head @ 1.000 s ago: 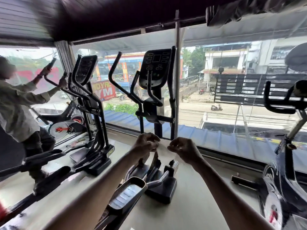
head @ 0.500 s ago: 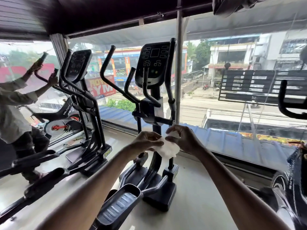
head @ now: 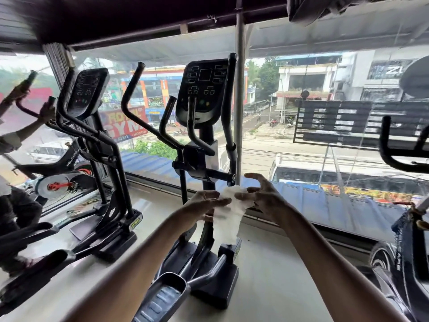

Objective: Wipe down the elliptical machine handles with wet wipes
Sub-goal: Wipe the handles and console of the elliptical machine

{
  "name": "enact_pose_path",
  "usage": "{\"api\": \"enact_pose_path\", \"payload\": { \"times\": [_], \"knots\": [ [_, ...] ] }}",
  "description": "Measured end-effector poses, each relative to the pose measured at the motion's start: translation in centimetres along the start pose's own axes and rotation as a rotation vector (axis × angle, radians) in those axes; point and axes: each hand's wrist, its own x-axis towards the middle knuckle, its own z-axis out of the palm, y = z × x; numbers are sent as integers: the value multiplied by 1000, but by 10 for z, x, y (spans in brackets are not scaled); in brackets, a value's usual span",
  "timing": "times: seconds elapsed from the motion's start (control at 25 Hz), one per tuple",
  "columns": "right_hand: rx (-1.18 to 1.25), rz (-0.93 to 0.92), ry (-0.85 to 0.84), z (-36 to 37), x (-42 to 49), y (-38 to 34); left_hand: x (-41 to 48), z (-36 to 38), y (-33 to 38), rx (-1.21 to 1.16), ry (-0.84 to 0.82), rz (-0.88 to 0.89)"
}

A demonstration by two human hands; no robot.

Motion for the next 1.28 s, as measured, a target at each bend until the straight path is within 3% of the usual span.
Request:
{"api": "enact_pose_path", "payload": {
  "times": [0.2,0.48,0.76,0.84,1.0,1.28],
  "knots": [
    [-247,-139,-45,5,27,-13,27,-14,3,-160,-6,86],
    [-147,-132,-73,8,51,-13,50,-36,7,-117,13,134],
    [-174,-124,38,21,64,-22,61,-47,9,-112,9,149],
    [-79,-39,81,22,73,-18,68,-50,9,-139,52,141],
    [-15,152,-9,25,77,-6,79,-55,11,-254,122,88],
    [103,-59,102,33,95,8,92,-74,3,-306,-3,38]
  ]
}}
